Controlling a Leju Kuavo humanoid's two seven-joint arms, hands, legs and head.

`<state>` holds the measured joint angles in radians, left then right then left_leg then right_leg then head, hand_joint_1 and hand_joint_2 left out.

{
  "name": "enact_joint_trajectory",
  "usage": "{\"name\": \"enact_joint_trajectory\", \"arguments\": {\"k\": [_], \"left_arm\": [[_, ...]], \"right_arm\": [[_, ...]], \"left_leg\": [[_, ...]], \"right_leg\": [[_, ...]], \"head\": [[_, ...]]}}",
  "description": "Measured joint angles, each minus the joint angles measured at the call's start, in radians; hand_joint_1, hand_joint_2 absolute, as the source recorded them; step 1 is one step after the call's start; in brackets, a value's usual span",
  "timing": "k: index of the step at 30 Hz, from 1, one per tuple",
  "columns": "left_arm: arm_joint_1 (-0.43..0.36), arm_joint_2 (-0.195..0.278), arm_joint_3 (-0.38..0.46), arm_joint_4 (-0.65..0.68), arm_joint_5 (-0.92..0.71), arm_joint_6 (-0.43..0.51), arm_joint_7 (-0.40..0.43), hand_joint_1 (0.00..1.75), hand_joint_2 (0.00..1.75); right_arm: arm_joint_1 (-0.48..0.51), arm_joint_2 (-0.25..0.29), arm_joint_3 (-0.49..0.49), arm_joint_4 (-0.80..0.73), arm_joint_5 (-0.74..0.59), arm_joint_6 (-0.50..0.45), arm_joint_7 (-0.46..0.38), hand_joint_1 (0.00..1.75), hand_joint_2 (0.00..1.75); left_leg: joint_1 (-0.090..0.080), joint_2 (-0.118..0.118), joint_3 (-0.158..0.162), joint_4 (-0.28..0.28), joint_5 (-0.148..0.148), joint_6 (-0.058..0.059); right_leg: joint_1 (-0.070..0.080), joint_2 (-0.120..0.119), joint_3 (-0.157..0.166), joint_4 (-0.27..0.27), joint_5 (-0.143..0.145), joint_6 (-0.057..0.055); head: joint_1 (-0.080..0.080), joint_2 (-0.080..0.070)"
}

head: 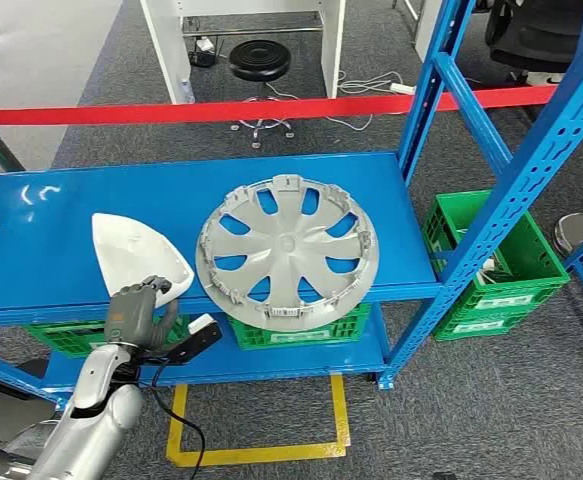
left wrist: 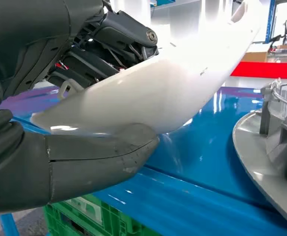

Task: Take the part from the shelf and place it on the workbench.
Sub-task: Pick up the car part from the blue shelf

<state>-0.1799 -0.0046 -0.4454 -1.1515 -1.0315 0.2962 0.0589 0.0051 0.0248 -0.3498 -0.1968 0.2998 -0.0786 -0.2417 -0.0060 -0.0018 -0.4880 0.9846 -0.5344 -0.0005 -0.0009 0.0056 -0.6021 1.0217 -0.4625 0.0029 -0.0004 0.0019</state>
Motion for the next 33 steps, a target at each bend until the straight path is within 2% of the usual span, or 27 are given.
{"name": "enact_joint_trajectory", "arguments": {"k": [7,13,18,25,29,33], "left_arm": [[0.0,0.001,-0.003,0.0,-0.057,0.051,0.009,1.75,1.75],[0.002,0.024,-0.007,-0.028,-0.307,0.231,0.057,1.75,1.75],[0.012,0.063,-0.002,-0.162,-0.478,0.349,0.074,1.75,1.75],[0.021,0.1,0.008,-0.306,-0.481,0.375,0.063,1.75,1.75],[0.022,0.126,0.027,-0.411,-0.481,0.395,-0.003,1.75,1.75],[0.024,0.132,0.052,-0.494,-0.481,0.398,-0.061,1.71,1.75]], "right_arm": [[0.0,0.0,0.0,0.0,0.003,0.0,-0.001,0.0,0.0],[-0.001,0.0,0.0,0.0,0.013,0.004,-0.007,0.0,0.0],[-0.001,0.0,0.0,0.0,0.021,0.008,-0.014,0.0,0.0],[-0.001,0.0,0.0,0.0,0.023,0.01,-0.018,0.0,0.0],[-0.001,0.0,0.0,0.0,0.024,0.01,-0.021,0.0,0.0],[-0.002,0.0,0.0,0.0,0.024,0.01,-0.023,0.0,0.0]], "left_leg": [[0.0,0.0,0.0,0.0,0.0,0.0],[0.0,0.0,0.0,0.0,0.0,0.0],[0.0,0.0,0.0,0.0,0.0,0.0],[0.0,0.0,-0.001,0.0,0.0,0.0],[0.0,0.0,0.0,0.0,0.0,0.0],[0.0,0.0,-0.001,0.0,0.0,0.0]], "right_leg": [[0.0,0.0,0.0,0.0,0.0,0.0],[0.0,0.0,0.0,0.0,0.0,0.0],[0.0,0.0,0.0,0.0,0.0,0.0],[0.0,0.0,0.0,0.0,0.0,0.0],[0.0,0.0,0.0,0.0,0.0,0.0],[0.0,0.0,0.0,0.0,0.0,0.0]], "head": [[0.0,0.0],[0.0,0.0],[0.0,0.0],[0.0,0.0],[0.0,0.0],[0.0,0.0]]}}
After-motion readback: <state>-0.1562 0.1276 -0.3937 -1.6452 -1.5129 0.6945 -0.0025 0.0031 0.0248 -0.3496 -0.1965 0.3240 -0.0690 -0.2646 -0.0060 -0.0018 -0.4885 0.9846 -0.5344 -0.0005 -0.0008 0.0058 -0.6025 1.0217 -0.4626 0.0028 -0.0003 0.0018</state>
